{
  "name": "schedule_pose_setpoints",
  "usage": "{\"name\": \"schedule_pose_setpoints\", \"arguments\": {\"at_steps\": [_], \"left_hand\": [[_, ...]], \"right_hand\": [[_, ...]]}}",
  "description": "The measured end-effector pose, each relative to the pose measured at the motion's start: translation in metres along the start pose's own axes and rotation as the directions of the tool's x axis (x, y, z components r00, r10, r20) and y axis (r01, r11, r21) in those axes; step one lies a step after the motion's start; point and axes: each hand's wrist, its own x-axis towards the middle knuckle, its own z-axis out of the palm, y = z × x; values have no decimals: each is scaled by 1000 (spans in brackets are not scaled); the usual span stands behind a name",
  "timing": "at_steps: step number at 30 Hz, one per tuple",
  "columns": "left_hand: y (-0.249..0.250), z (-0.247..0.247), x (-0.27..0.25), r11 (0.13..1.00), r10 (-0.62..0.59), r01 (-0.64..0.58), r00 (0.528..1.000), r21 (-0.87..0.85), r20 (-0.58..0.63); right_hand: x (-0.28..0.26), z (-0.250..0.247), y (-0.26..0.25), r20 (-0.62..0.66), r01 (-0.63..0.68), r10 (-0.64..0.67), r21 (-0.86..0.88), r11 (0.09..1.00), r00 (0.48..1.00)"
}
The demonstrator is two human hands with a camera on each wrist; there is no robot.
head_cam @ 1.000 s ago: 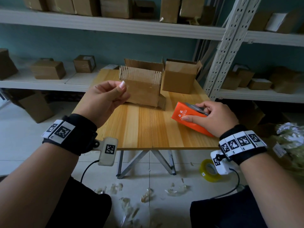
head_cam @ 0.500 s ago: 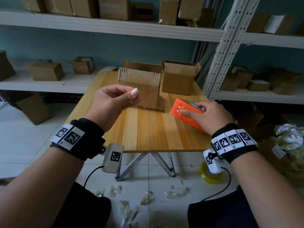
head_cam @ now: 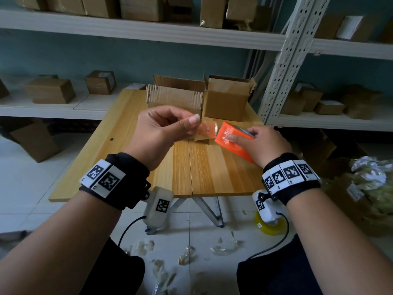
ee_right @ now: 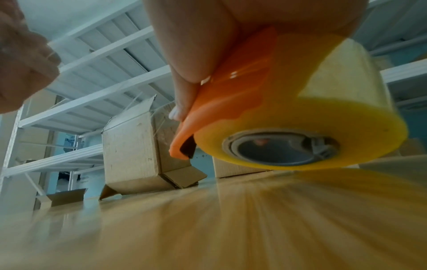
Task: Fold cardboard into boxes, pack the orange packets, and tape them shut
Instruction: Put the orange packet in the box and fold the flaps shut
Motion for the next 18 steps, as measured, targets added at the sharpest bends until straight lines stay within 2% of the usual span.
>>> {"name": "schedule_pose_setpoints", "arguments": {"at_steps": [4, 11, 18], "left_hand": [[-4, 8, 6, 998, -17, 15, 999, -58, -34], [-12, 14, 8, 999, -32, 32, 998, 10, -50], [-11, 12, 7, 998, -37, 45, 985, 48, -166]], "right_hand": [[7, -1, -1, 72, 5, -4, -12, 1000, 997], [15, 7, -10, 93, 0, 10, -107, 994, 996], [21, 15, -21, 106, -53, 70, -155, 987, 992]]}}
